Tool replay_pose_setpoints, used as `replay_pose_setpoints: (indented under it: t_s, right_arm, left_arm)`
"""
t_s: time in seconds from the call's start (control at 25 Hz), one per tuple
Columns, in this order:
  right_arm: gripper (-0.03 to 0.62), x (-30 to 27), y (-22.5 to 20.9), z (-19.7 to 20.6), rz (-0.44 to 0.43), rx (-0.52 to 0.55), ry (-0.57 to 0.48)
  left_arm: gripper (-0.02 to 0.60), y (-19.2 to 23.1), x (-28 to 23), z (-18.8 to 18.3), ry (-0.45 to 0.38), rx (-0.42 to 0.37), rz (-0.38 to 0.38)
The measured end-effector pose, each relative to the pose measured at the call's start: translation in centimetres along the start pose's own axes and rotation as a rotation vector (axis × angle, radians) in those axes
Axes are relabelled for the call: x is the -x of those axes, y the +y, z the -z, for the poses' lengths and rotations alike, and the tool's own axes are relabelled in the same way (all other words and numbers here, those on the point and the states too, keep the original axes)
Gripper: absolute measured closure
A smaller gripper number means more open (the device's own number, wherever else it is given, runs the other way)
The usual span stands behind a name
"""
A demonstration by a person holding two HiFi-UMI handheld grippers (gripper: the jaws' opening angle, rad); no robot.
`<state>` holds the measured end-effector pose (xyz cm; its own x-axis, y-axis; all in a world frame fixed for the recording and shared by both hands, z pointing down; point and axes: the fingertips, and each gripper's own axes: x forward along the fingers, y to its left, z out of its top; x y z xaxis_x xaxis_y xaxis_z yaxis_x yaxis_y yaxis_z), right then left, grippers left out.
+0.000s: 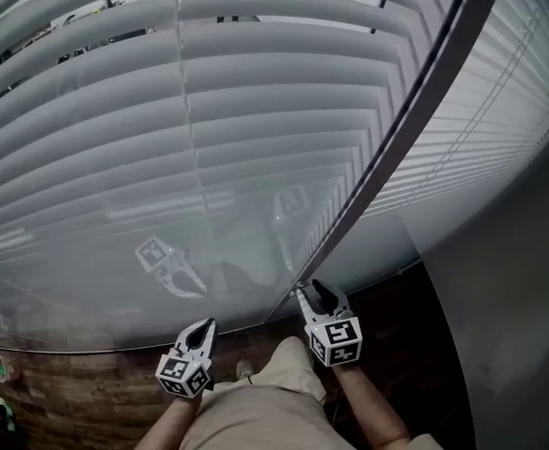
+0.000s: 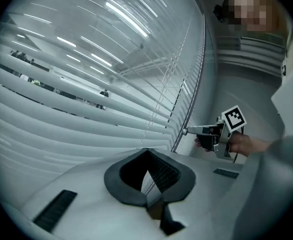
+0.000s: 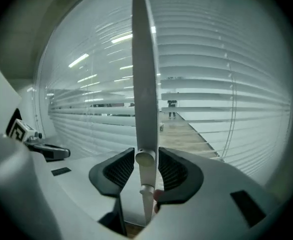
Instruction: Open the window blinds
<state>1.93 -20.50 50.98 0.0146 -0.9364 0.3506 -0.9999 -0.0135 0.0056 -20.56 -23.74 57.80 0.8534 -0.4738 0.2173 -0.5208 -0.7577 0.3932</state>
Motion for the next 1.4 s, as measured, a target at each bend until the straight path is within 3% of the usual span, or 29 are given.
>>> replay_pose_setpoints:
  t_s: [0.12,0.2,0.24,0.4,0.6,0.88,1.08,1.24,1.32,1.4]
  right_arm:
    - [0.465,-0.7,0.5,0.6,0.051,0.076,-0.003]
    - [0.471,-0.8,0.6,1.8,0.065,0.056,-0.001]
    - [0.473,-1.0,0.5,2.4,0.053,-0.006,0.001]
    - [0.477,-0.8,-0.4,3.6,-0.074,-0.425,0.026]
    - [0.476,-1.1,-0.7,3.7,-0.109,-0.538,0.032]
    - [0.476,-0.8,-1.8,2.3,-0.329,-1.124,-0.01]
    - [0.476,-0.5,-2.0,1.6,-0.4,-1.381,-0.017]
    - [0.476,-0.2,-1.7,1.3,-0.417,-1.419,-0.035]
    - [0.476,-0.1,-1.2,1.1,-0.405,-1.332,-0.062]
    - [0.476,0.3,-1.0,0.7,-0.366,-1.176,-0.107]
  left_arm:
    - [0.569,0.7,0.0,0.3,0.005,-0.009,0.006]
    - [0.569,1.3,0.0,0.9,0.0,-0.004,0.002]
    - [0.569,1.5,0.0,1.1,-0.002,0.0,0.0]
    - [0.569,1.3,0.2,1.2,0.001,0.006,0.005]
    - [0.569,1.2,-0.4,1.9,0.014,0.016,0.009]
    - [0.569,0.8,-0.3,1.3,0.019,0.03,0.006]
    - [0.569,0.1,-0.4,0.2,0.026,0.04,0.002]
    - [0.569,-0.3,-0.5,-0.5,0.027,0.046,0.005]
    - [0.569,-0.1,-0.3,-0.3,0.034,0.042,0.013]
    - [0.569,0.1,-0.3,0.2,0.039,0.038,0.021]
